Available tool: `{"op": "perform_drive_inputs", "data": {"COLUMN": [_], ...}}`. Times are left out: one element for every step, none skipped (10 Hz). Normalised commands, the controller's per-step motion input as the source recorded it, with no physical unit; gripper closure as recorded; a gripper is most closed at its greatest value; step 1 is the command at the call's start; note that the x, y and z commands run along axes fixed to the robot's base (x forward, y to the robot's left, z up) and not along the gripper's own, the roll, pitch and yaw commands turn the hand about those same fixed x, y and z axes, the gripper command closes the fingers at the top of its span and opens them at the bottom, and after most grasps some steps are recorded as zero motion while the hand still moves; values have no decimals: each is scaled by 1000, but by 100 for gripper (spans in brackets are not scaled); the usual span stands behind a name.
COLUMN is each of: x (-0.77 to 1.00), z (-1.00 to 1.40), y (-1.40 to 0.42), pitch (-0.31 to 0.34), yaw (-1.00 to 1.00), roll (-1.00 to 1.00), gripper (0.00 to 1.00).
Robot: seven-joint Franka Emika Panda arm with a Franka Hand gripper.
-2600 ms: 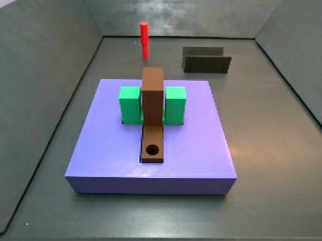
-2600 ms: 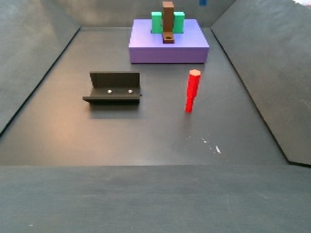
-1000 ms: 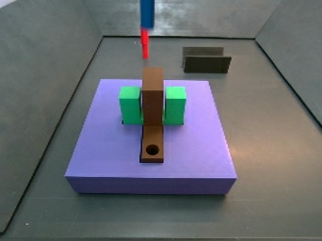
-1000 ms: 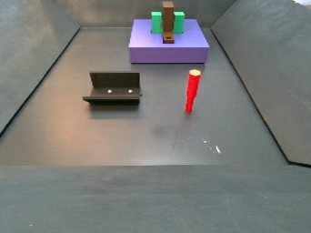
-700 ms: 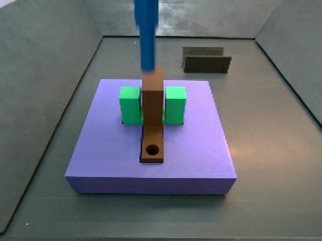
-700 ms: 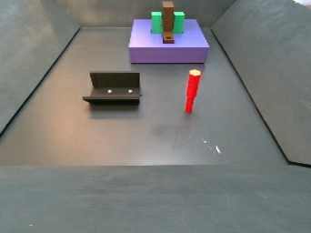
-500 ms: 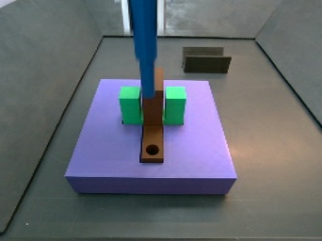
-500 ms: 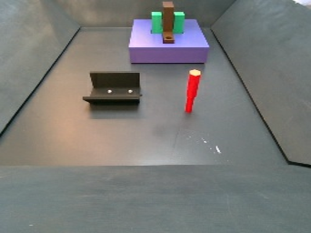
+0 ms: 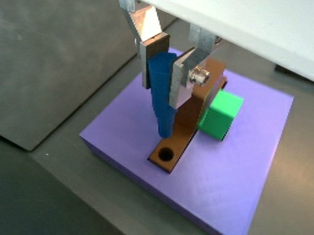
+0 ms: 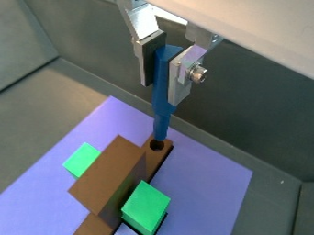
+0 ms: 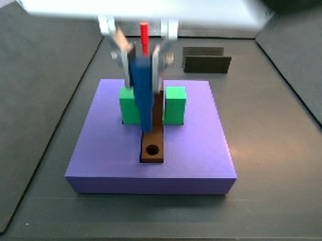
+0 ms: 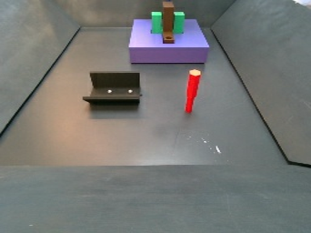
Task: Pick up the blue object. Move up. Move to above the board. Insert the blue object.
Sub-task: Insert the blue object.
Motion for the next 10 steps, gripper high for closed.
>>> {"op": "perform_drive_inputs", "data": {"x": [49, 17, -11, 0, 60, 66, 100, 60, 0, 0], "z": [-523, -451, -437, -351, -317, -280, -234, -223, -223, -171], "y": [0, 0, 0, -14, -6, 0, -9, -17, 0, -131], "pitch": [-20, -23, -39, -19, -27, -26, -20, -14, -19, 0], "yaw": [-163, -160, -114, -83, -54, -20, 0, -9, 0, 0], "roll": [-156, -197, -231, -239, -127, -4, 0, 0, 0, 0], "gripper": [100, 100, 100, 100, 100, 100, 100, 100, 100, 100]}}
